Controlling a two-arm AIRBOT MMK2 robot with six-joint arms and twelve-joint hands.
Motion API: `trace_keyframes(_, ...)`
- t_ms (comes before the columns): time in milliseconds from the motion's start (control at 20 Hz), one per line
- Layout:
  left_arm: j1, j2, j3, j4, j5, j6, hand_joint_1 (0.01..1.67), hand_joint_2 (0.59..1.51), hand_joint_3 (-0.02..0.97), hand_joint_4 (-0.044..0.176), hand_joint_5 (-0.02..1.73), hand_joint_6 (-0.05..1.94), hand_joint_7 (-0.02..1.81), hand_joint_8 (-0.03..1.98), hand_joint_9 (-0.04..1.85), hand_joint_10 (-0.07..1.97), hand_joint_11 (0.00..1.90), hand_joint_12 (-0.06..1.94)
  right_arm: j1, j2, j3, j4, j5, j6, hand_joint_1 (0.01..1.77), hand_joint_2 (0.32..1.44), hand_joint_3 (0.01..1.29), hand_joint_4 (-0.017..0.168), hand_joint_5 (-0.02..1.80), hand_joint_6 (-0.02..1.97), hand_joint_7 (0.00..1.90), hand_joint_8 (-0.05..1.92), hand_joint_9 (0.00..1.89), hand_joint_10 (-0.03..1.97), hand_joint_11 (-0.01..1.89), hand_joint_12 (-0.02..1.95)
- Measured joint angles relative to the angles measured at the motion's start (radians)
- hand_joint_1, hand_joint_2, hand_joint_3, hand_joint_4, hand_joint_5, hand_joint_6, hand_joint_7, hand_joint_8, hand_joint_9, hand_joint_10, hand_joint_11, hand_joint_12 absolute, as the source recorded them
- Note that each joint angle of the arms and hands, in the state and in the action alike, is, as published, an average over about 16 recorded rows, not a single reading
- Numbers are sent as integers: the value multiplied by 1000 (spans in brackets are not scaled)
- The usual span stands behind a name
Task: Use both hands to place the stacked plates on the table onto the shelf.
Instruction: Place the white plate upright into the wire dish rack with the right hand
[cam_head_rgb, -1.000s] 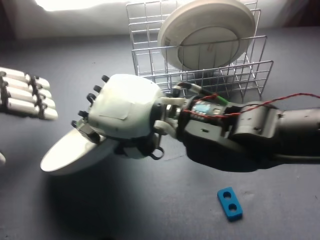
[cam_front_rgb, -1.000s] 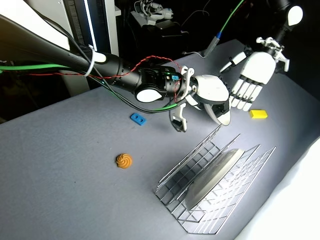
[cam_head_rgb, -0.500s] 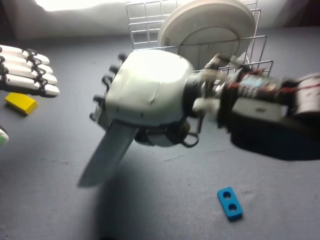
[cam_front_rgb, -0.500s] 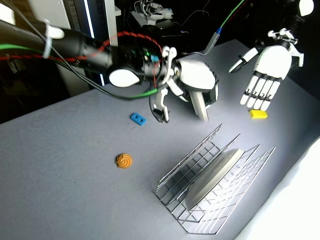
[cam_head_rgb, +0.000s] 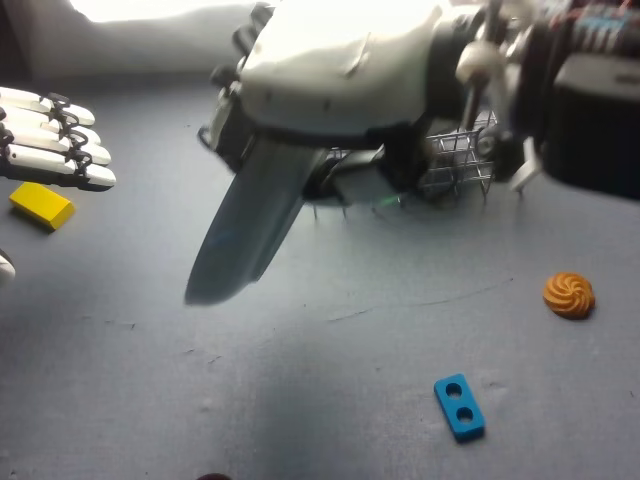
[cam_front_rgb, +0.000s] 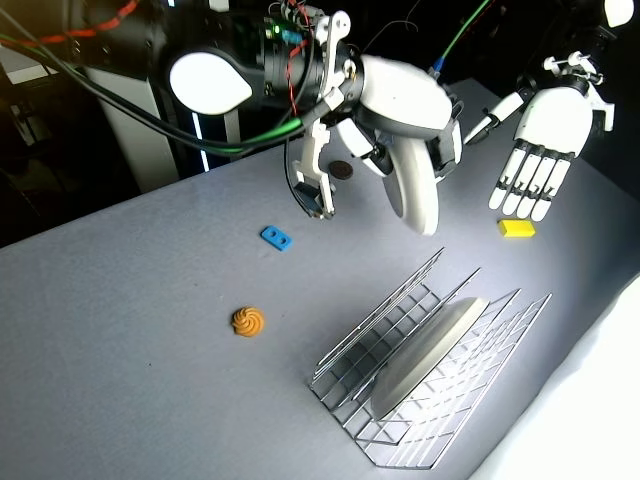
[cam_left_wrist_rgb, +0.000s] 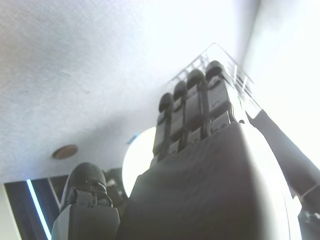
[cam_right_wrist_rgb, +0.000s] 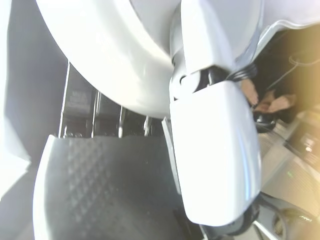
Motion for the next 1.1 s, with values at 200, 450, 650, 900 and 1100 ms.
trace_keyframes(200, 4, 0, -1, 4, 0, -4, 16, 1120, 14, -3, 106, 21, 96, 6, 74, 8, 16, 4, 68, 41, 17, -245, -5, 337, 1335, 1010, 11, -1, 927, 860, 1059, 847, 1003, 1168, 841, 1349)
trace_keyframes(450, 11, 0, -2, 8, 0, -7, 16, 1121, 14, -3, 109, 21, 97, 6, 74, 8, 16, 4, 128, 69, 52, -558, -10, 798, 1336, 1006, 11, -3, 950, 821, 1081, 814, 1040, 1055, 832, 1371)
trace_keyframes(650, 15, 0, -4, 11, 0, -7, 16, 1121, 14, -3, 110, 21, 96, 6, 72, 8, 16, 4, 159, 79, 90, -784, -9, 1140, 1336, 1004, 11, -4, 971, 778, 1094, 800, 1066, 988, 824, 1395)
trace_keyframes(900, 18, 0, -5, 14, 0, -8, 16, 1121, 14, -3, 110, 20, 94, 6, 71, 9, 17, 4, 184, 83, 131, -960, 9, 1417, 1333, 1001, 11, -4, 995, 733, 1100, 810, 1085, 951, 804, 1441)
trace_keyframes(1100, 18, 0, -6, 18, 0, -8, 15, 1121, 14, -3, 106, 20, 93, 6, 70, 8, 16, 4, 194, 84, 159, -1096, 36, 1599, 1333, 1001, 11, -5, 1006, 717, 1097, 822, 1076, 990, 789, 1479)
